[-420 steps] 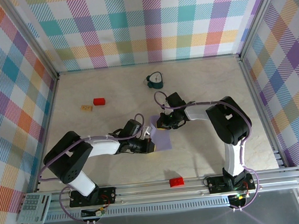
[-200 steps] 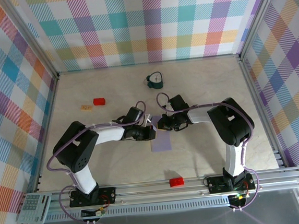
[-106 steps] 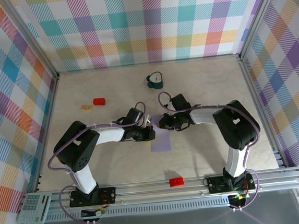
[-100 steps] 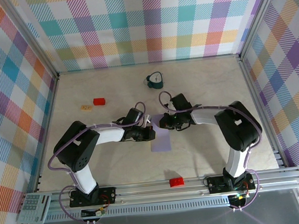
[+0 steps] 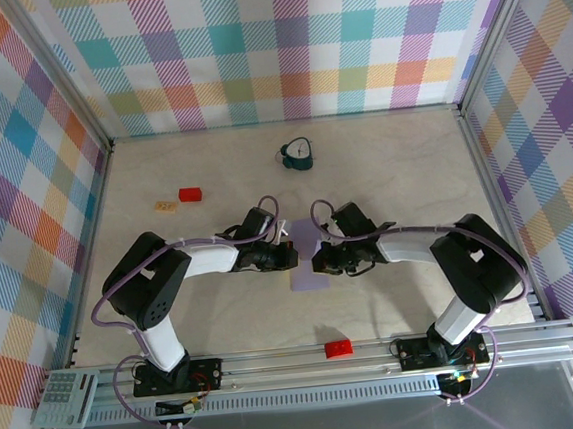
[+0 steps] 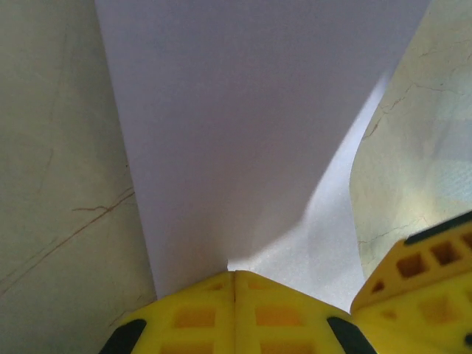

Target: Fold a paper plane with a square sheet of paper (fold left side to right side)

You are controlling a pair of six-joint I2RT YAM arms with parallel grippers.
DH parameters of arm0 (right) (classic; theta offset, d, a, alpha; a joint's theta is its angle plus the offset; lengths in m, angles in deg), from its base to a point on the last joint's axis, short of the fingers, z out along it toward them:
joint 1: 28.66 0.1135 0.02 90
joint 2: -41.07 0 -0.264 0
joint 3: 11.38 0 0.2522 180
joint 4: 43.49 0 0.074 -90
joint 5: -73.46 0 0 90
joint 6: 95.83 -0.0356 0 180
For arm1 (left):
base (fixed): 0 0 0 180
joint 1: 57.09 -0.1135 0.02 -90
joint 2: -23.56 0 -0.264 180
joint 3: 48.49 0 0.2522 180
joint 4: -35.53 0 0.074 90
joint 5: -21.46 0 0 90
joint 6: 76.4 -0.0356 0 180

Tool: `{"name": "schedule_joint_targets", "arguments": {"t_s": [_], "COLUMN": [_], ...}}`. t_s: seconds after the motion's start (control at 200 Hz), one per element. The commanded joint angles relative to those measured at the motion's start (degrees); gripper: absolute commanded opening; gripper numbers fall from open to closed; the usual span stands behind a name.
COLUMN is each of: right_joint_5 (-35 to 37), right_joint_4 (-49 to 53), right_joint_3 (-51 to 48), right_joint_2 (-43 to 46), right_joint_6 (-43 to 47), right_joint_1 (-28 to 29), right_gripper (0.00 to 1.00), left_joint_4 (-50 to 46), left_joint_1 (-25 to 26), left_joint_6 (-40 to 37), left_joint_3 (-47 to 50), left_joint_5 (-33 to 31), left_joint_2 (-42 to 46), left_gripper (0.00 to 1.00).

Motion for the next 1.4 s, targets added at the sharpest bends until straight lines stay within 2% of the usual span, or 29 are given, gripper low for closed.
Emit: {"name": "schedule_joint_targets", "arguments": {"t_s": [0.0,0.34,0.655,0.855,1.395], "right_joint_5": [-0.74,-0.17,4.72,7.82,10.45], "right_joint_4": [-3.95,-5.67,2.02,5.95,9.98], "right_joint_3": [-0.81,1.06,-0.62,-0.54,0.07], "right_joint_2": [-0.64,-4.36,-6.24,-6.73,-7.7], "right_joint_6": [-2.24,-2.64,-1.3,0.52,3.09], "right_joint_1": [1.19,2.8,3.76,3.76,3.74], "right_gripper": [0.0,0.0,0.0,0.0,0.0], "left_joint_4": [-3.71,-3.73,0.32,2.4,1.41], "left_joint_1": [0.74,0.74,-0.96,-2.51,-4.7], "left_joint_6": [0.25,0.21,1.55,0.31,-3.06], "left_joint_3": [0.29,0.03,-1.91,-3.38,-6.02], "left_joint_5": [-0.8,-0.76,4.28,6.78,4.27], "left_joint_2": [-0.55,-0.47,1.47,-1.66,-6.12], "left_gripper": [0.0,0.0,0.0,0.0,0.0]}}
